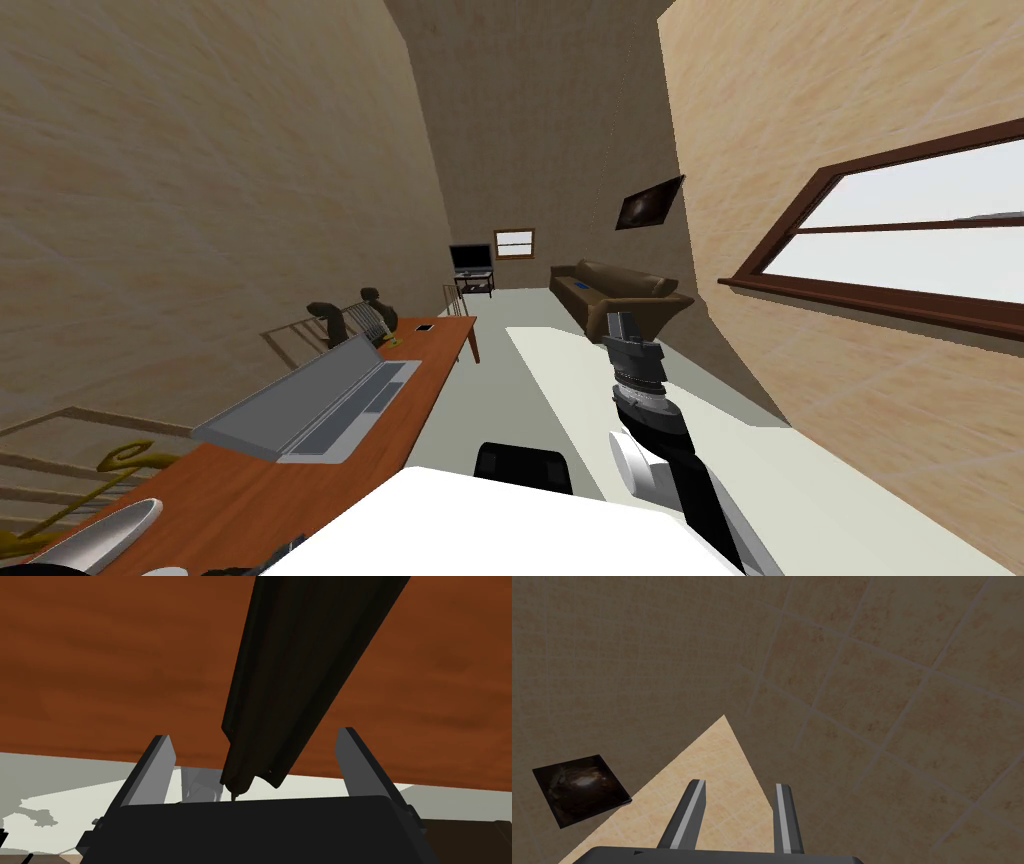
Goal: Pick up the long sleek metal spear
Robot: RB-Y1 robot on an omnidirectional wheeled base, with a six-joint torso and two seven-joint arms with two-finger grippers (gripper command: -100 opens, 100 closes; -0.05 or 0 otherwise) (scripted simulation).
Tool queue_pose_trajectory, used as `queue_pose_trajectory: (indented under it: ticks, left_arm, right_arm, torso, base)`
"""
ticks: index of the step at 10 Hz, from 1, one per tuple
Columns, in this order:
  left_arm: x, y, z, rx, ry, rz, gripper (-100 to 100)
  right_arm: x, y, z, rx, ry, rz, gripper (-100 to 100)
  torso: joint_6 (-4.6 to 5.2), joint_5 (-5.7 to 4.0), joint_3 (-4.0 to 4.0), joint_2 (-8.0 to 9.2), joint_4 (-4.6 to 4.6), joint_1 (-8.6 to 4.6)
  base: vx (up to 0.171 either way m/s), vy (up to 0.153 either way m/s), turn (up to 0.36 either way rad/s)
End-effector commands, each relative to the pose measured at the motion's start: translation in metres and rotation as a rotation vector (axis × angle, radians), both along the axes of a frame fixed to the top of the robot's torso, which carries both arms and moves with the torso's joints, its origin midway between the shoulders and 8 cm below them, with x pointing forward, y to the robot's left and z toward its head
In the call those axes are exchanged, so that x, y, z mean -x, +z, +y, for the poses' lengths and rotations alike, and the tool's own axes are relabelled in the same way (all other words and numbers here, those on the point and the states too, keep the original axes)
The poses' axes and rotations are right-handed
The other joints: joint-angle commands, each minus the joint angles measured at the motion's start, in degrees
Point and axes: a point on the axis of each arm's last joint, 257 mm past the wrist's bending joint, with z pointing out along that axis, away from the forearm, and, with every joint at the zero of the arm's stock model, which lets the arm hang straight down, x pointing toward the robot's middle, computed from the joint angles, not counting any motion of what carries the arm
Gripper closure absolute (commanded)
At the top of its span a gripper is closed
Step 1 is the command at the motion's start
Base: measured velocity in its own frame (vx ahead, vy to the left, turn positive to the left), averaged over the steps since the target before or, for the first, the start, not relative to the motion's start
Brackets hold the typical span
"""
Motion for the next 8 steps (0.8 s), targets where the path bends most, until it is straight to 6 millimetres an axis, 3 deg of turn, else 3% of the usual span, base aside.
queue_pose_trajectory:
  ticks: [1,3,6,7,8]
  left_arm:
    - [0.013,0.002,0.018,-0.044,-0.037,0.027,-100]
    - [0.032,0.007,0.045,-0.113,-0.096,0.068,-100]
    - [0.039,0.01,0.055,-0.138,-0.12,0.084,-100]
    - [0.048,0.013,0.067,-0.171,-0.15,0.105,-100]
    - [0.046,0.011,0.06,-0.153,-0.132,0.095,-100]
  right_arm:
    - [0.0,0.0,0.0,0.0,0.0,0.0,0]
    - [0.0,0.0,0.0,0.0,0.0,0.0,0]
    - [0.0,0.0,0.0,0.0,0.0,0.0,0]
    - [0.0,0.0,0.0,0.0,0.0,0.0,0]
    - [0.0,0.0,0.0,0.0,0.0,0.0,0]
  torso:
    - [0.0,0.0,0.0,0.0,0.0,0.0]
    - [0.11,-0.01,0.01,0.04,0.0,0.16]
    - [0.03,0.01,0.06,0.11,0.02,0.18]
    - [0.01,0.01,0.02,0.03,0.01,0.04]
    - [0.04,-0.01,-0.01,-0.01,0.0,0.04]
  base:
    - [-0.023,0.047,-0.201]
    - [-0.077,0.141,-0.348]
    - [-0.066,0.096,-0.065]
    - [-0.039,0.069,-0.153]
    - [-0.02,0.042,-0.046]
